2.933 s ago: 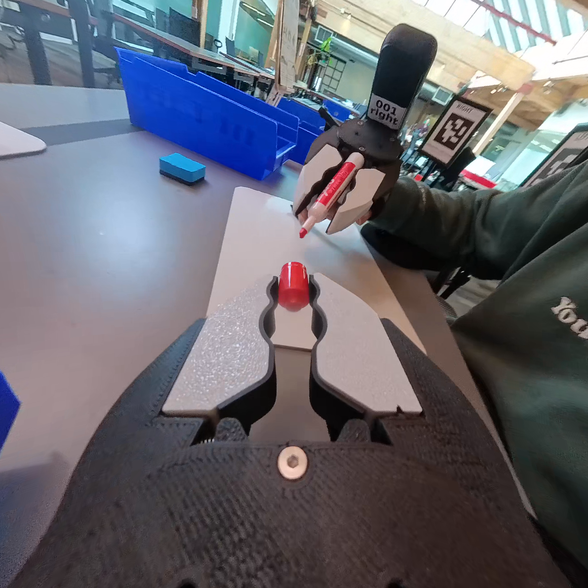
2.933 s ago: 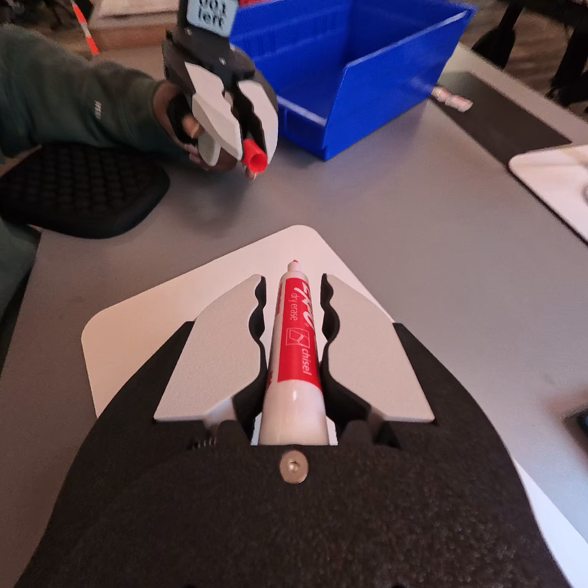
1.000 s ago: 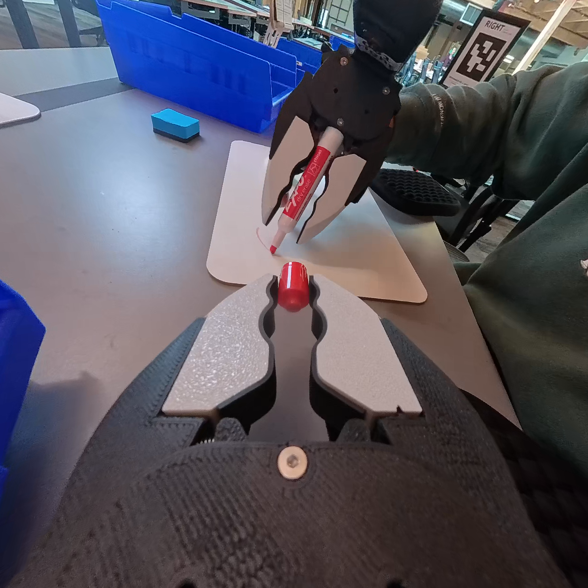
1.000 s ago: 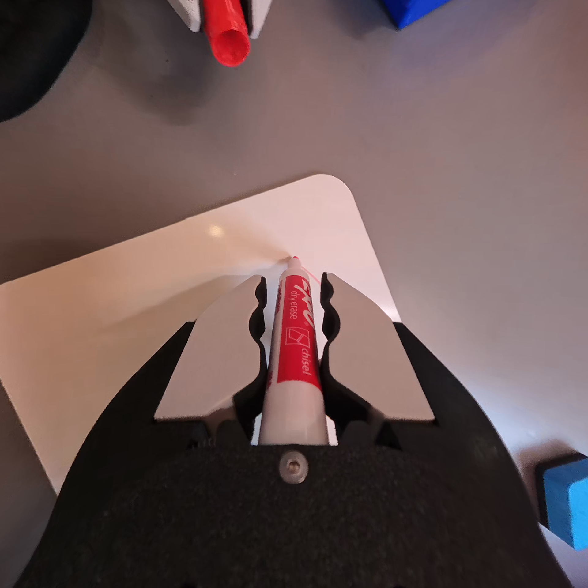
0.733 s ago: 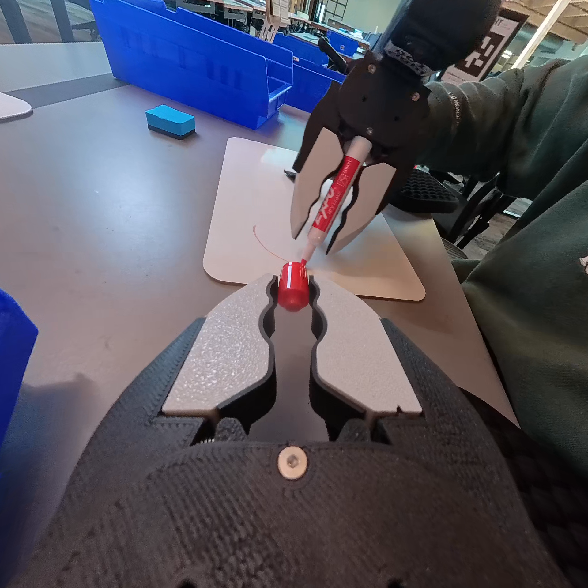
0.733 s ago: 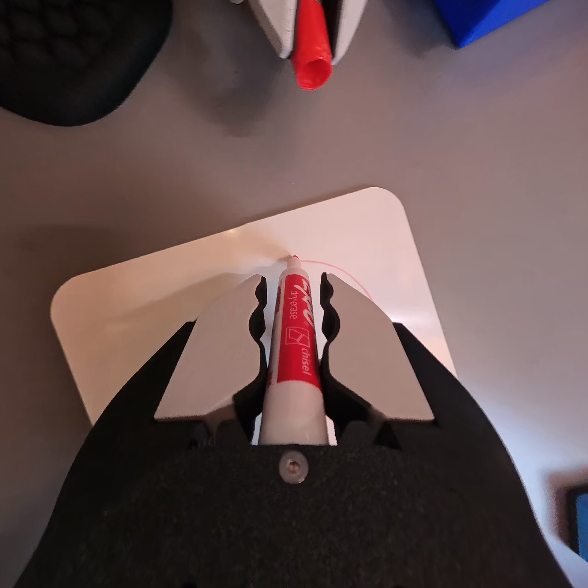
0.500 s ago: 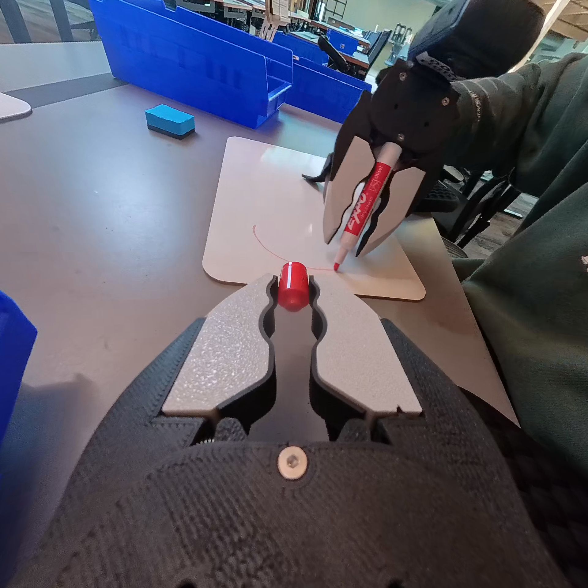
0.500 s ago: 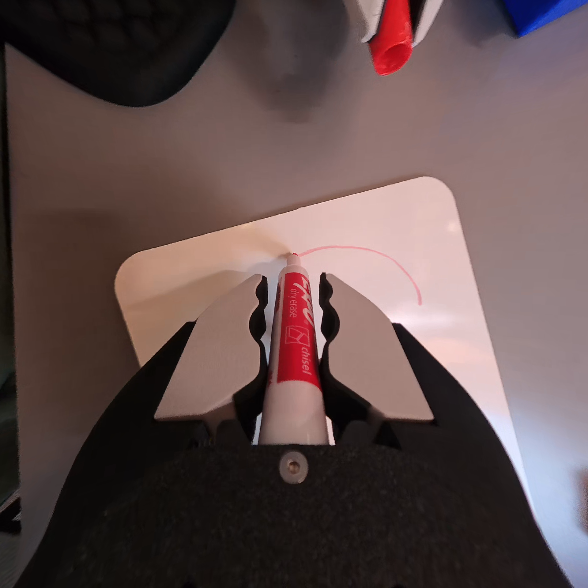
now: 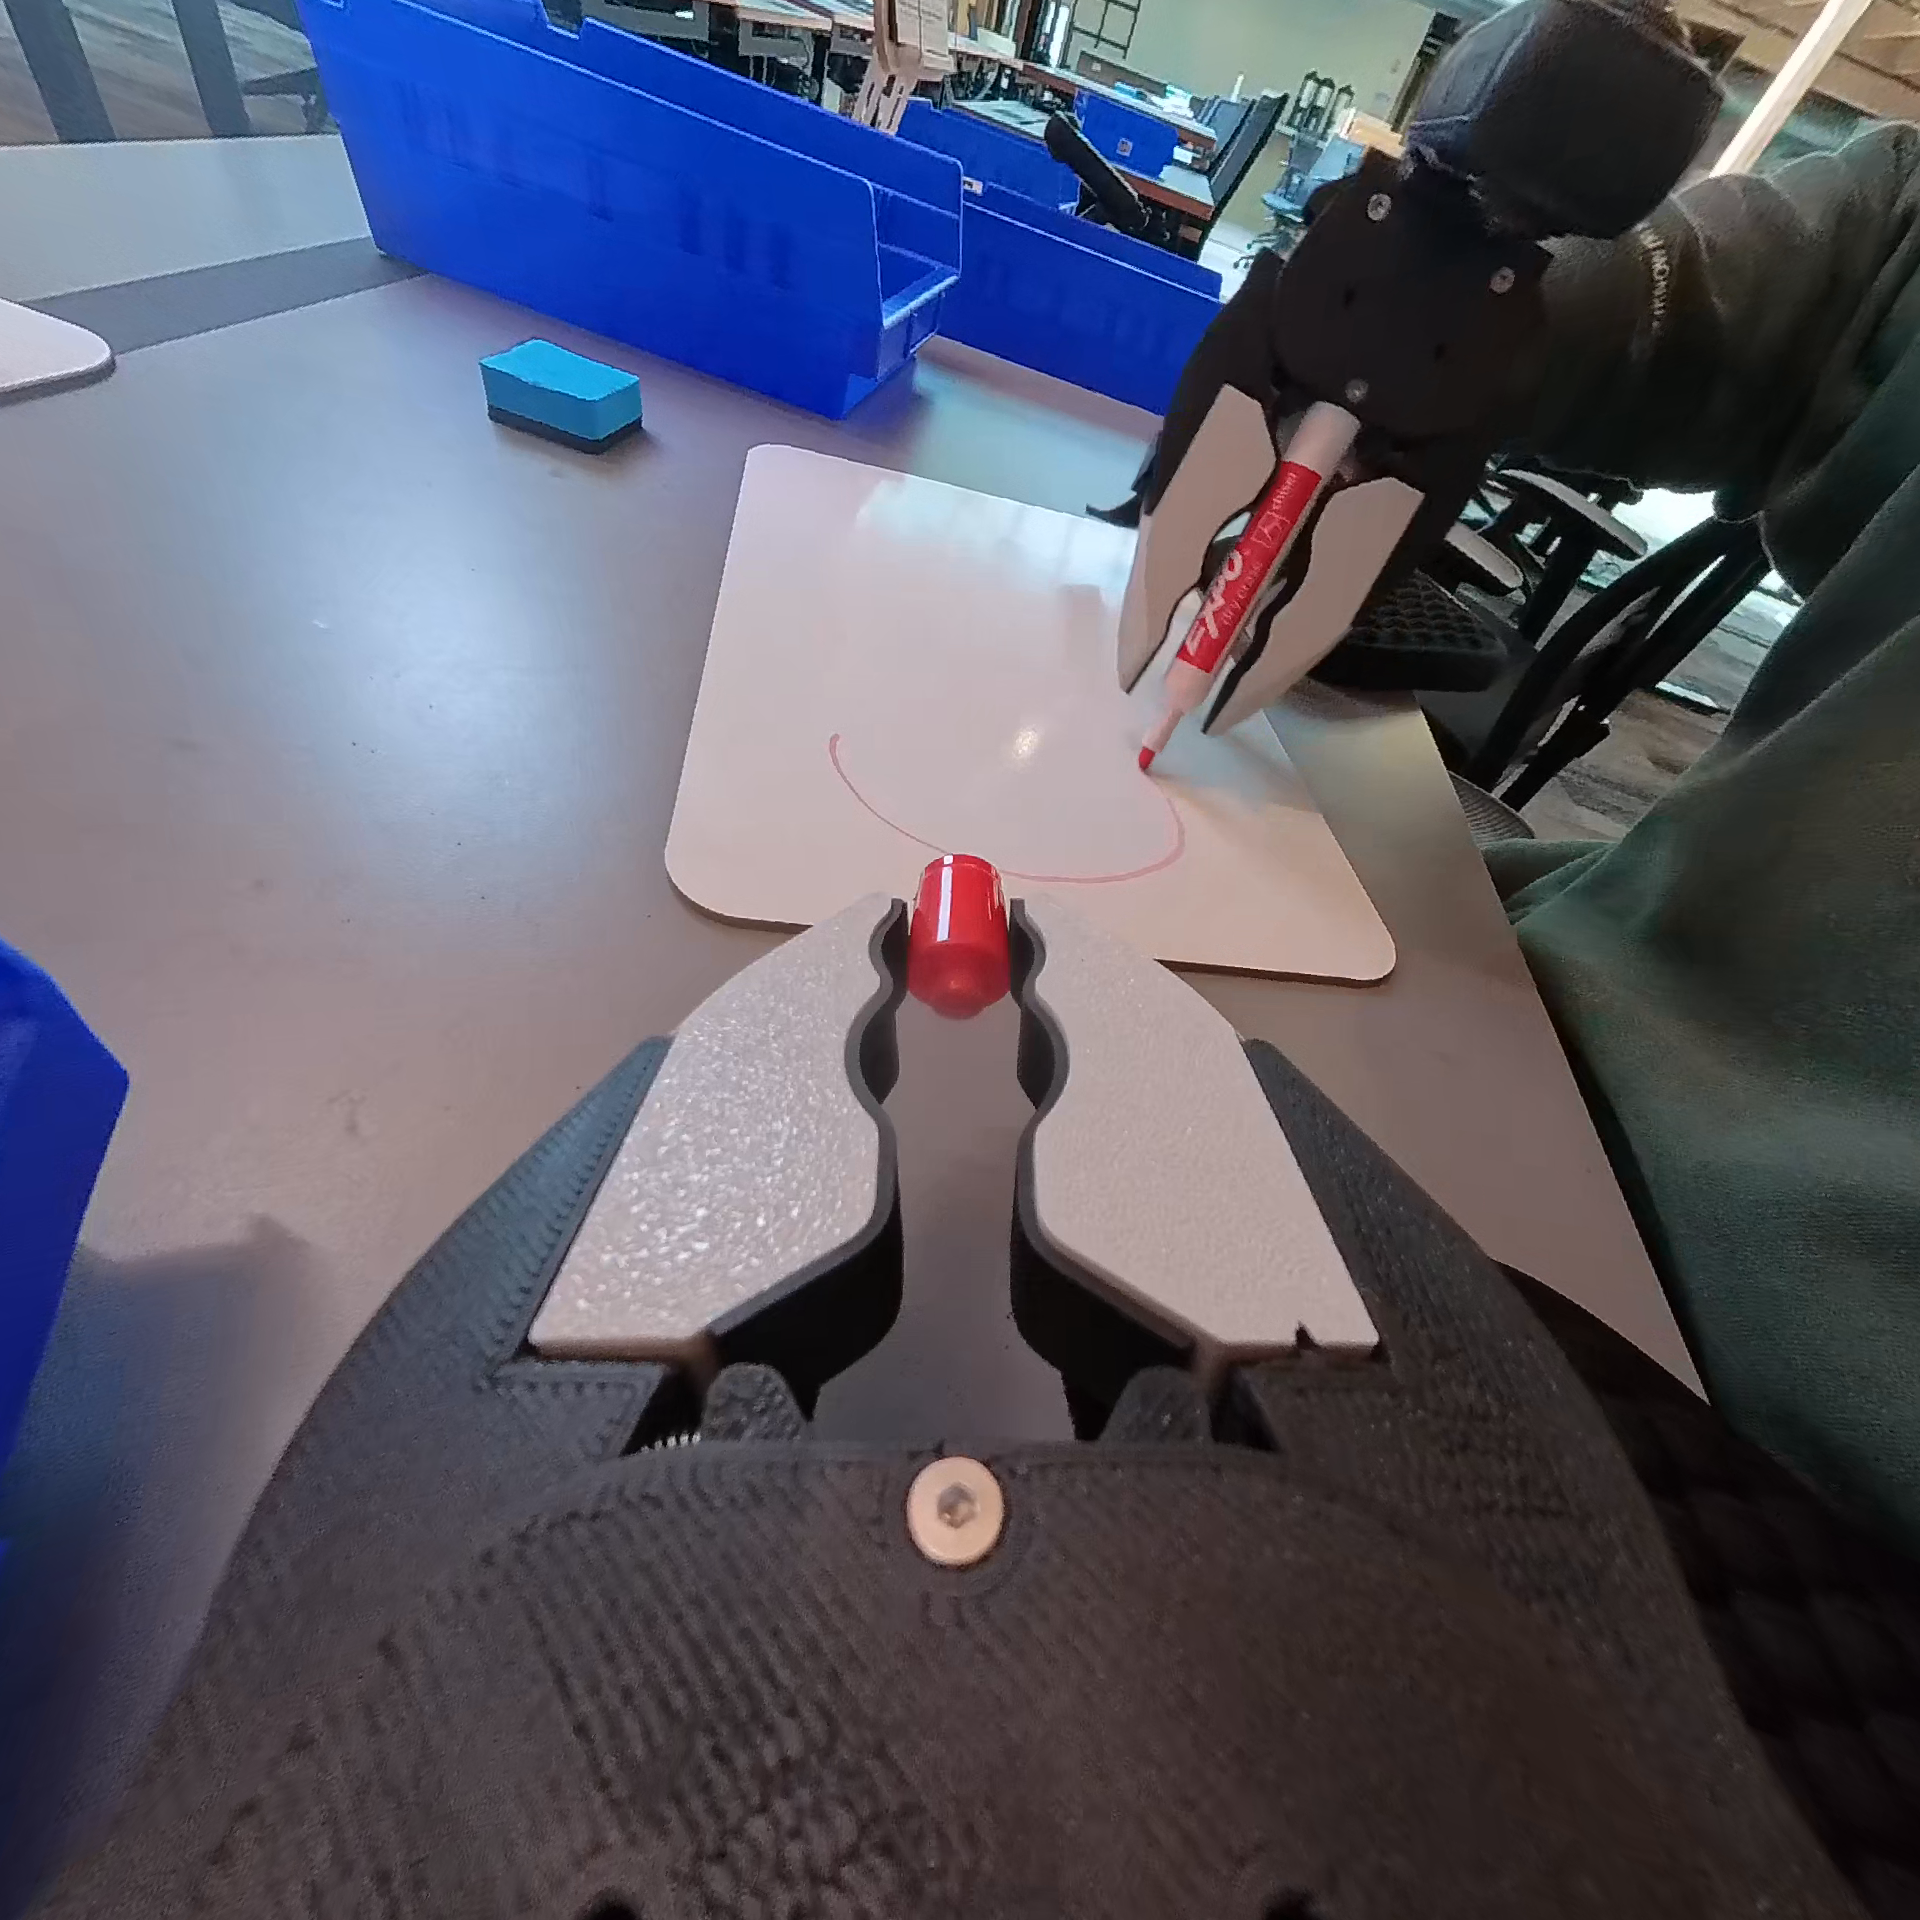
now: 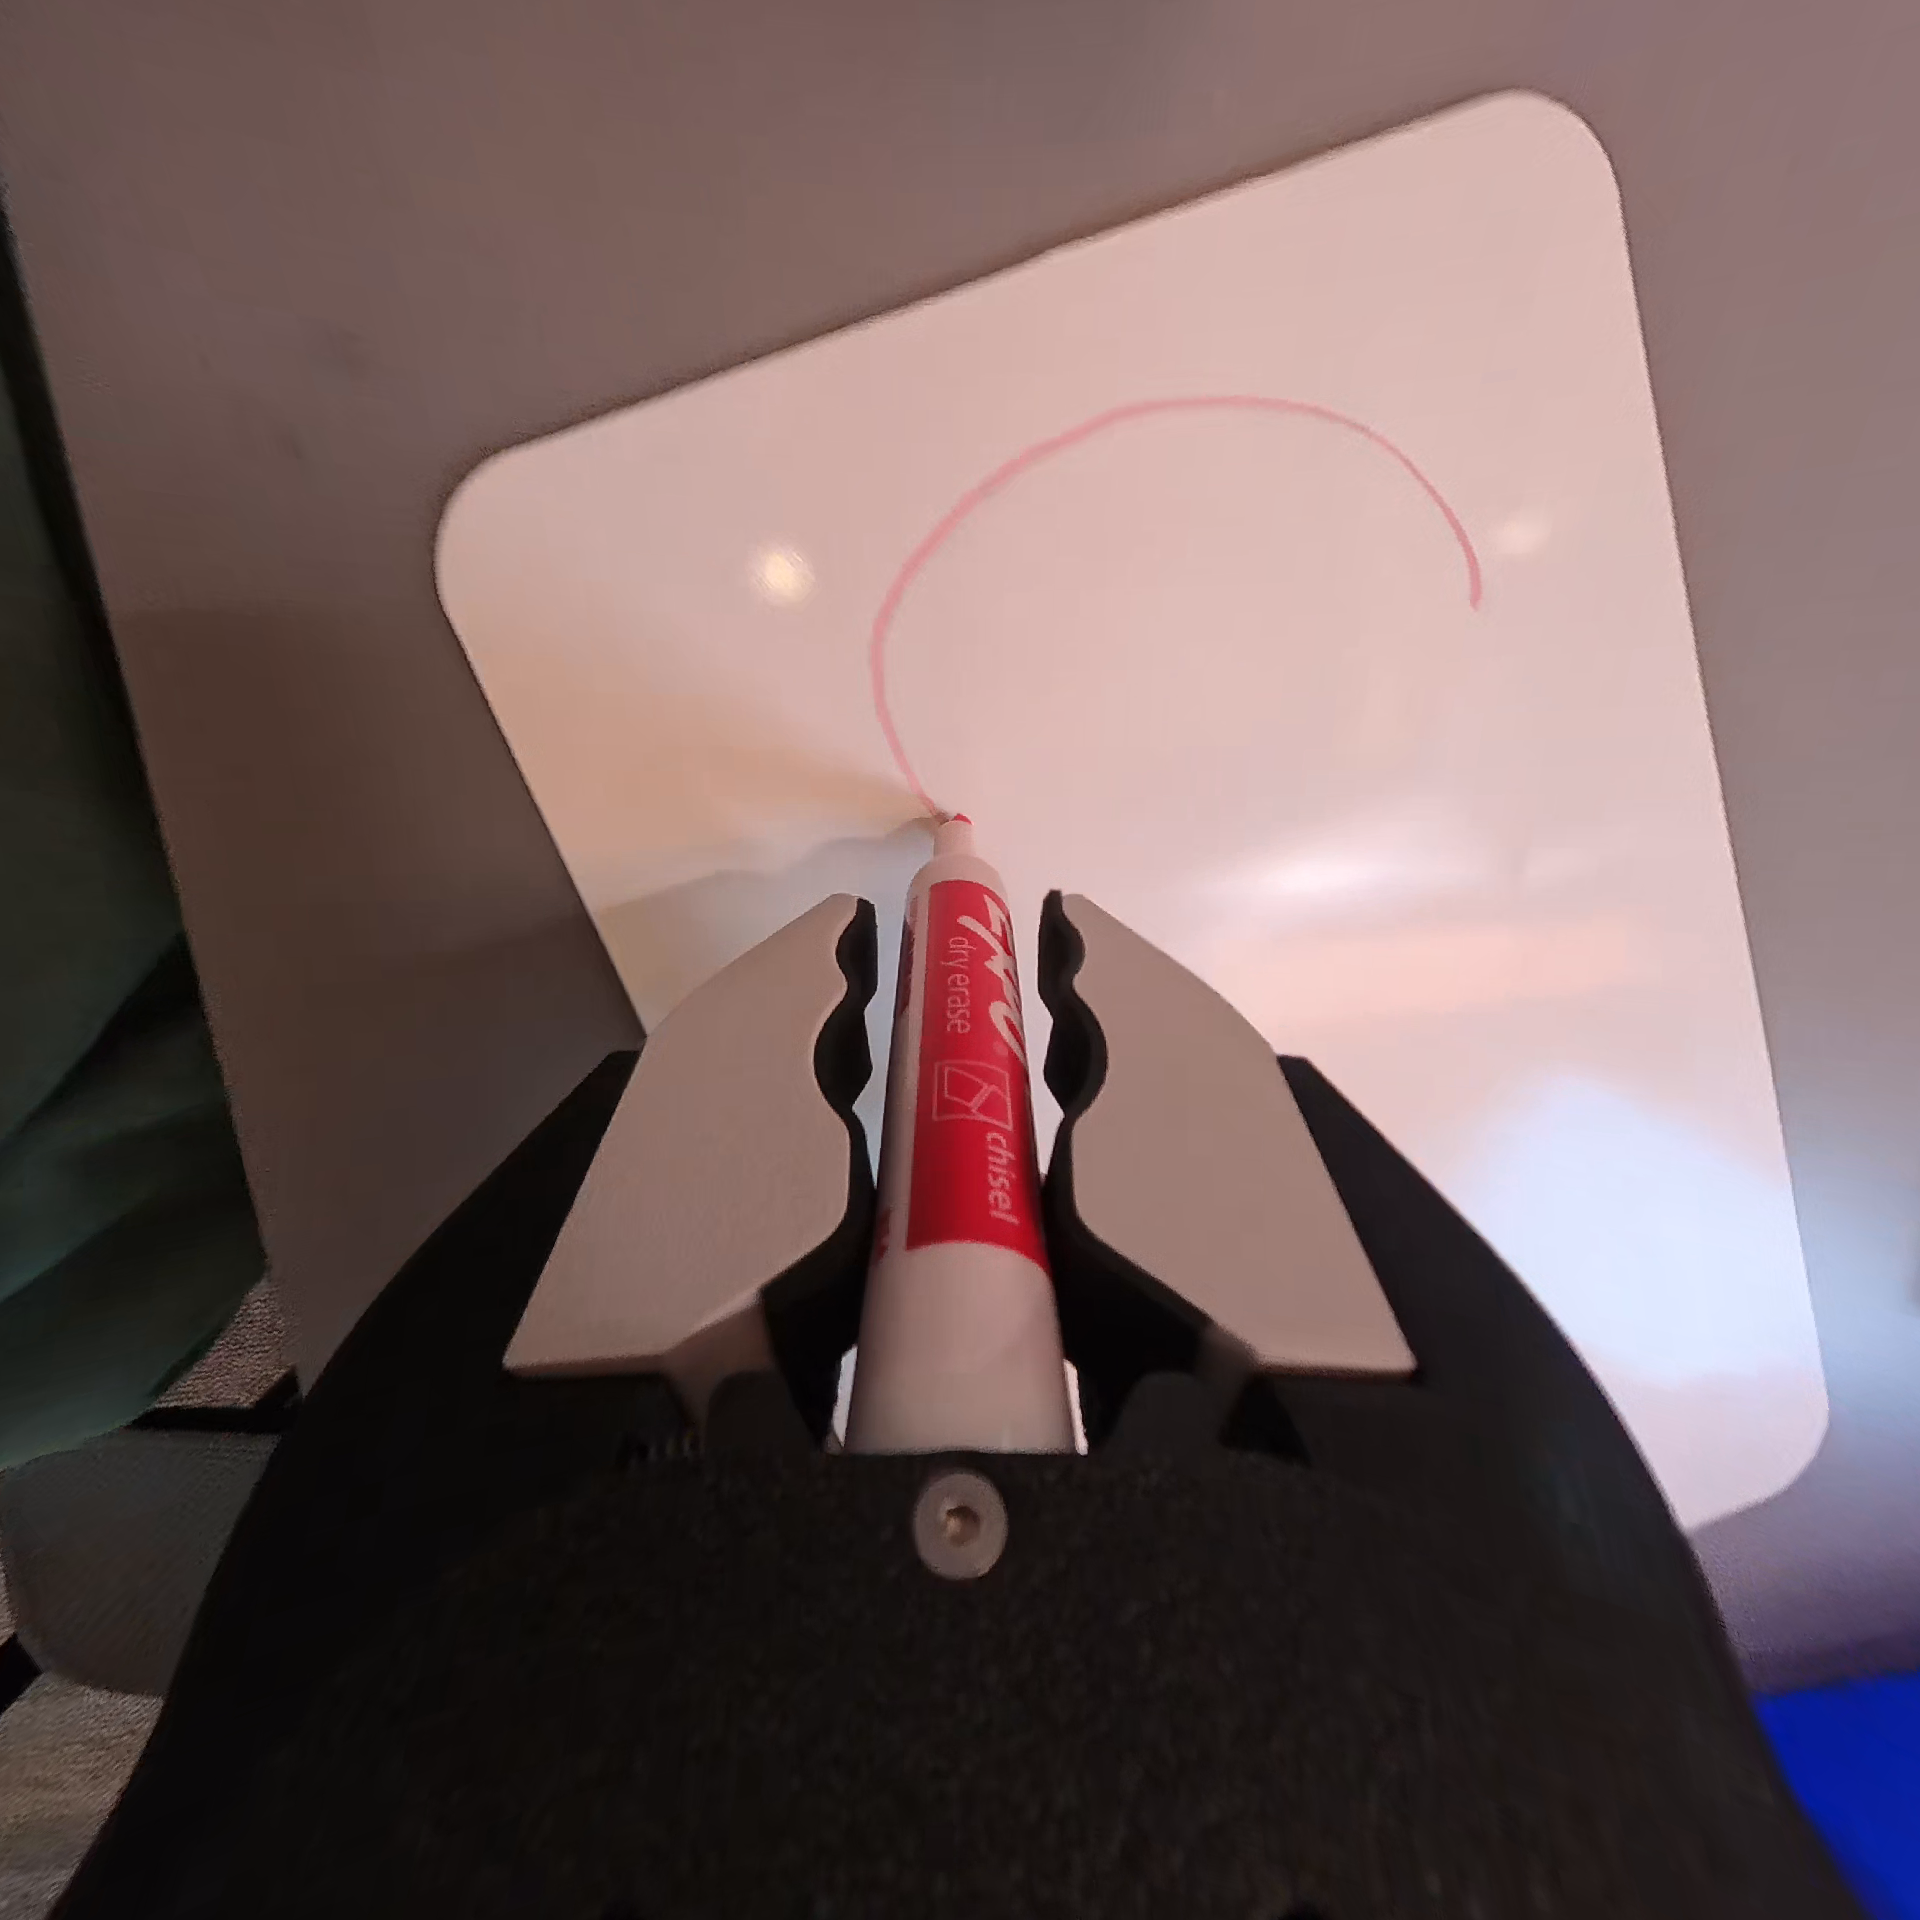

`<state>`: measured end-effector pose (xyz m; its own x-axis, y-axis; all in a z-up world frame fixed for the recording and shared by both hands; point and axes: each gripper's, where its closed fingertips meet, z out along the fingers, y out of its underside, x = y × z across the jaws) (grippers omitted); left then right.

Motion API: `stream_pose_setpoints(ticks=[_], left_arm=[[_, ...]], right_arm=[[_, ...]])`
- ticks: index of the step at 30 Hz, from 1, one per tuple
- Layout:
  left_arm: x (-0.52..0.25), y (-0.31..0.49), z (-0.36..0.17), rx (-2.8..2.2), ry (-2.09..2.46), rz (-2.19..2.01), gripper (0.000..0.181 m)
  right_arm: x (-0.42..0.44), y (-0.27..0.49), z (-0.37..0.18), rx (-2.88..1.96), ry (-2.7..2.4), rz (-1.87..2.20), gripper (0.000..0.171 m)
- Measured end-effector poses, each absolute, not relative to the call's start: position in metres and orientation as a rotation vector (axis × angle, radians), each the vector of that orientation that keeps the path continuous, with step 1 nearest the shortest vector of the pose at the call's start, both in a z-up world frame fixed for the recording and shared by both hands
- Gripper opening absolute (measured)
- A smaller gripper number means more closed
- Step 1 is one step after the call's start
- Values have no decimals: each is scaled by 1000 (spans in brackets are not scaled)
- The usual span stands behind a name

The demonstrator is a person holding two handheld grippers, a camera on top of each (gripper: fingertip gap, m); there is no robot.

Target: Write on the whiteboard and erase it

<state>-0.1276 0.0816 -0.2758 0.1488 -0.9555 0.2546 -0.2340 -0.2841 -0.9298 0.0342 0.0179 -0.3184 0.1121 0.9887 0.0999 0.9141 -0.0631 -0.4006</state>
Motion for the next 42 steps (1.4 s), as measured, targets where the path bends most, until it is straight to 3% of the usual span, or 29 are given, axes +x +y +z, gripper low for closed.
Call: stream_pose_setpoints(ticks=[11,21,28,33,42], left_arm=[[-127,81,-276,-1657,1162,-1185,18],[-127,80,-276,-1656,1170,-1188,18],[-127,79,-276,-1654,1171,-1196,18],[-127,79,-276,-1657,1170,-1204,18],[-126,79,-276,-1656,1174,-1182,18]], right_arm=[[58,79,-318,-2073,-1806,135,32],[24,121,-319,-1992,-1865,138,32],[-9,123,-315,-1902,-1887,200,32],[30,121,-282,-1949,-1698,226,32],[66,110,-305,-2044,-1627,228,32]])
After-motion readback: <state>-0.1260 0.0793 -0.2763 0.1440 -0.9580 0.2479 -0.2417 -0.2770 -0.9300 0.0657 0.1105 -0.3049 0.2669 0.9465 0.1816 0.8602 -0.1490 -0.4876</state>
